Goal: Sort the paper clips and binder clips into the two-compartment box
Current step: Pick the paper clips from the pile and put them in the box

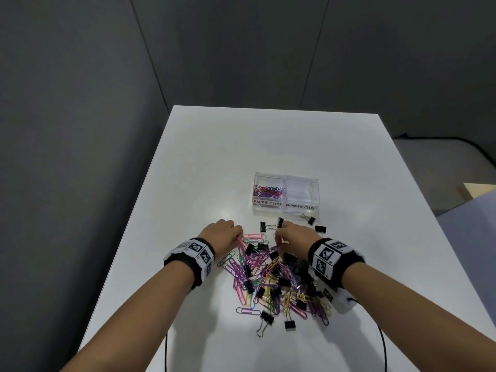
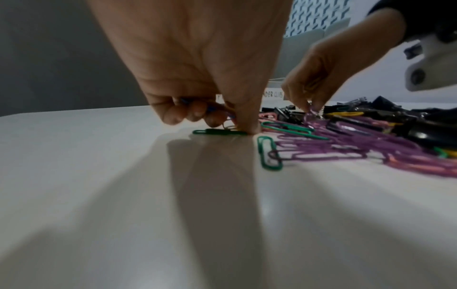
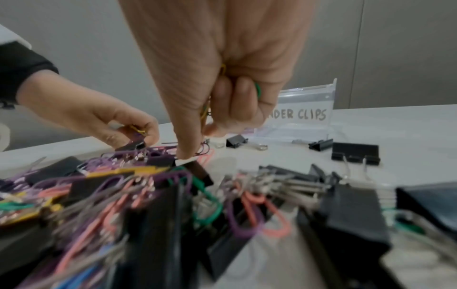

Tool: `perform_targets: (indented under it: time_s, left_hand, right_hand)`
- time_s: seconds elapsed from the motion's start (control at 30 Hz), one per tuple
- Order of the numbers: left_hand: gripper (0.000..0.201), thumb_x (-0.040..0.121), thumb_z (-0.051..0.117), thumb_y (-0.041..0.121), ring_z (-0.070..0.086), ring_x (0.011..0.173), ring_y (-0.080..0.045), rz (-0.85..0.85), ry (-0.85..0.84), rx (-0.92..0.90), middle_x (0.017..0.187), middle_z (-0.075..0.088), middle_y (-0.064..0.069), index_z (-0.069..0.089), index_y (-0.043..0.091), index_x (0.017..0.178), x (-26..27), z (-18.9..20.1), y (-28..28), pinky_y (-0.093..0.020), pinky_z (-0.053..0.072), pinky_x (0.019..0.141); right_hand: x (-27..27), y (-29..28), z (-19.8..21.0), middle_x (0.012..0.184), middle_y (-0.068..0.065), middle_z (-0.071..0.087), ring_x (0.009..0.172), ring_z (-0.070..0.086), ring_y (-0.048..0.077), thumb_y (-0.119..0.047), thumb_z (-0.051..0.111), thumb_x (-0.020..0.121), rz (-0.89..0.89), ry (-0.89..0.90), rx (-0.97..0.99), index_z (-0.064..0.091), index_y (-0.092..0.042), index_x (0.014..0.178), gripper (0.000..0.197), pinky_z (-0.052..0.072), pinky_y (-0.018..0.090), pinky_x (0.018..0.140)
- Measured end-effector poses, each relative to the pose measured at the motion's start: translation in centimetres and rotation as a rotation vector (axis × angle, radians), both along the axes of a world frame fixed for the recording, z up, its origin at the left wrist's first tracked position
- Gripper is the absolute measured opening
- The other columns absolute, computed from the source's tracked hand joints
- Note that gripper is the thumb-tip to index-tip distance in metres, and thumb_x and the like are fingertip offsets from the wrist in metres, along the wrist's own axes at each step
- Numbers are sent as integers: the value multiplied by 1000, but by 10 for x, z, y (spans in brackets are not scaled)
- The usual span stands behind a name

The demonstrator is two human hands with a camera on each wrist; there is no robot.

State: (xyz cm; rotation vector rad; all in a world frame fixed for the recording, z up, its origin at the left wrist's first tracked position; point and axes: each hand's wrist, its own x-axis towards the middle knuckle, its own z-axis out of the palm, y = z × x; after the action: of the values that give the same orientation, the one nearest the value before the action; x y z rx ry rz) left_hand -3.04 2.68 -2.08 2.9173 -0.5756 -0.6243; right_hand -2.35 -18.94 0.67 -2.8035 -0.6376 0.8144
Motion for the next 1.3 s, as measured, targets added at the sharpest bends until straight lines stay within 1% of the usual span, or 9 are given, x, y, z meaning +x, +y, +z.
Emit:
perform_targets:
  time_s: [0.17, 0.33, 0.5, 0.73, 0.93, 1.03, 1.13, 1.23, 1.3]
  left_hand:
    - [29, 98, 40, 25, 47, 112, -28, -58, -52, 13, 124, 51, -10, 50, 9, 120, 5, -3, -11, -35, 40, 90]
    - [29, 100, 37, 26, 50, 109, -27, 19, -53, -82, 122, 52, -10, 51, 7, 117, 7, 2, -11, -34, 40, 89]
    - [22, 100, 31, 18, 54, 85, -24, 152, 104, -153, 100, 61, -10, 48, 12, 112, 10, 12, -5, -32, 40, 78]
    - [36, 97, 31, 4, 53, 112, -27, 203, 148, -172, 129, 52, -11, 43, 13, 129, 8, 10, -4, -34, 41, 93]
    - [35, 98, 33, 42, 49, 79, -23, 239, 84, -169, 87, 53, -5, 46, 10, 100, 10, 14, -3, -31, 38, 71]
    - [39, 101, 25, 40, 51, 81, -28, 176, 102, -107, 78, 48, -4, 45, 8, 92, 13, 16, -8, -34, 37, 71]
    - [37, 103, 25, 28, 58, 98, -30, 168, 113, -157, 103, 61, -15, 51, 2, 108, 19, 18, -14, -35, 42, 82]
    - [31, 97, 32, 4, 56, 110, -26, 153, 131, -198, 125, 58, -11, 48, 11, 123, 21, 17, -20, -32, 42, 91]
    - [39, 95, 35, 3, 53, 116, -24, 131, 145, -203, 132, 53, -9, 42, 15, 131, 22, 18, -23, -33, 41, 95]
  right_hand:
    - [8, -14, 14, 107, 6, 68, 96, 62, 22, -22, 54, 93, -81, 35, 49, 59, -12, 111, 21, 47, 30, 86]
    - [4, -21, 8, 104, 12, 64, 80, 55, 22, -14, 40, 97, -172, 59, -11, 44, -15, 132, 34, 43, 29, 71]
    - [-1, -20, -5, 104, 13, 64, 87, 61, 29, -18, 41, 94, -216, 51, -43, 45, -11, 112, 19, 47, 36, 73]
    - [2, -15, -8, 107, 8, 67, 92, 63, 28, -18, 42, 94, -233, 16, -45, 43, -12, 115, 22, 46, 33, 72]
    - [4, -21, 0, 87, 3, 58, 74, 50, 20, -36, 40, 98, -266, -98, 0, 46, -15, 103, 23, 41, 29, 67]
    - [9, -28, 3, 79, -4, 50, 74, 49, 18, -45, 45, 93, -238, -59, -44, 42, -19, 98, 26, 39, 29, 66]
    - [11, -31, 4, 73, -5, 47, 75, 49, 18, -43, 44, 95, -231, -38, -79, 41, -19, 91, 24, 37, 28, 65]
    - [11, -30, 2, 67, -7, 42, 72, 48, 20, -40, 38, 97, -256, -40, -54, 39, -18, 87, 25, 36, 29, 64]
    - [9, -30, 2, 69, -4, 45, 72, 49, 21, -38, 35, 98, -244, -41, -64, 39, -17, 88, 24, 37, 30, 64]
